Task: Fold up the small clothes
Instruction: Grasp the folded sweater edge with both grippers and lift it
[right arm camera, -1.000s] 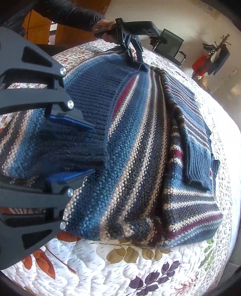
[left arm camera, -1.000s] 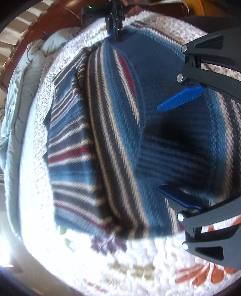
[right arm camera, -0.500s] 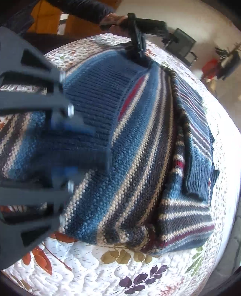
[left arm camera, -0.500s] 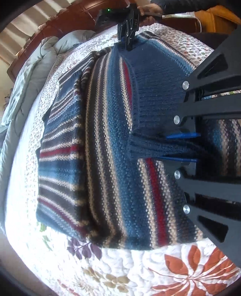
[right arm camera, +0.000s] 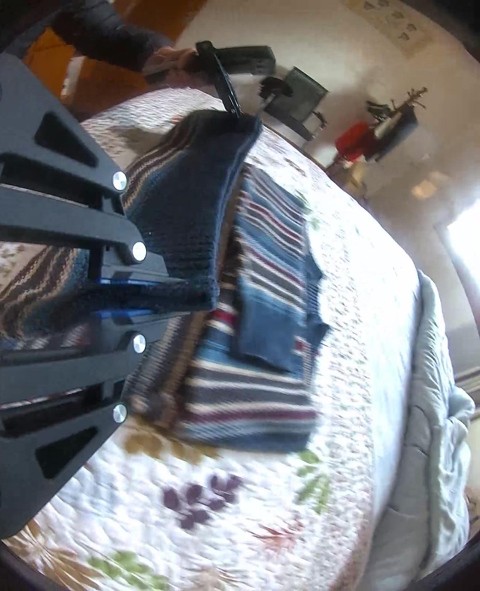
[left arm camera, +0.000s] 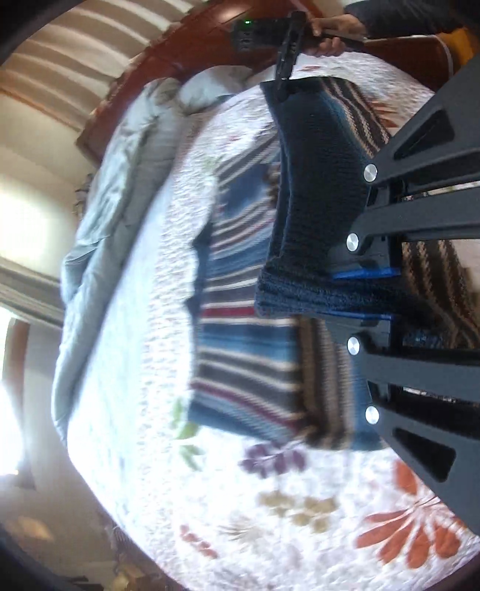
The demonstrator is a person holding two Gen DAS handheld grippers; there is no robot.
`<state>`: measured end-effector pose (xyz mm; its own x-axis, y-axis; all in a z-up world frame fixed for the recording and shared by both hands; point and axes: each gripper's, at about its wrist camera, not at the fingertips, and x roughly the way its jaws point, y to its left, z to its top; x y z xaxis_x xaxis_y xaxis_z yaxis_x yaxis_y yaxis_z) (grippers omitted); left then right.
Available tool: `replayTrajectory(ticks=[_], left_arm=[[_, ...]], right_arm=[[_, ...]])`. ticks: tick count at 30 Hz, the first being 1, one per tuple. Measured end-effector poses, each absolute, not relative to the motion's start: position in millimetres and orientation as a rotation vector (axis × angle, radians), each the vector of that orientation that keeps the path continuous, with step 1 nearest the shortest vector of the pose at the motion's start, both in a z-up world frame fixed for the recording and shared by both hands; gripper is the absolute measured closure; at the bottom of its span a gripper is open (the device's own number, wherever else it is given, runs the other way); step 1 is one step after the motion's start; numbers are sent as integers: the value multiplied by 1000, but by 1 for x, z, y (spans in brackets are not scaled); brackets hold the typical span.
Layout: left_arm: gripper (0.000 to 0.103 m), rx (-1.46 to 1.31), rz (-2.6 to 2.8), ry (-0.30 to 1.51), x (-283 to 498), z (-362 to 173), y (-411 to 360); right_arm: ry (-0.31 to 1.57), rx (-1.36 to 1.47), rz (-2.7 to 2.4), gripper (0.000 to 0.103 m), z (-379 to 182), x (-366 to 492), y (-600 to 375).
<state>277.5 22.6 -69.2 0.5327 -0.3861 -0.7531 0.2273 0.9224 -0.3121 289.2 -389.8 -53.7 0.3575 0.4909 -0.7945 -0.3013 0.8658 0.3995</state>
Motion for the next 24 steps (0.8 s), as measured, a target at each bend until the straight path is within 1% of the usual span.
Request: replayTrajectory(ticks=[5,9,13,16,18,24], left_arm=[[90,-180,-298,931,341,-56,17],[90,-215,-239,942,393,-58,17],[90,-221,-191,930,440,-67,16],[90,-223,-160,990,472,-92,12],[89,-217,-127,1048,489,-118,9],[89,-184,-91,1106,503,-174,6]], right_arm=[[1077,210,448,95,-37,352,-385],[1073,183,392,95,-31,407,-379],[1064,181,332,95,-38,457,-378],[1103,193,277,95,-62,490,-377],[1152,182,234,95,-91,507,-375],[1240,136,163,95,-159,527,-372]])
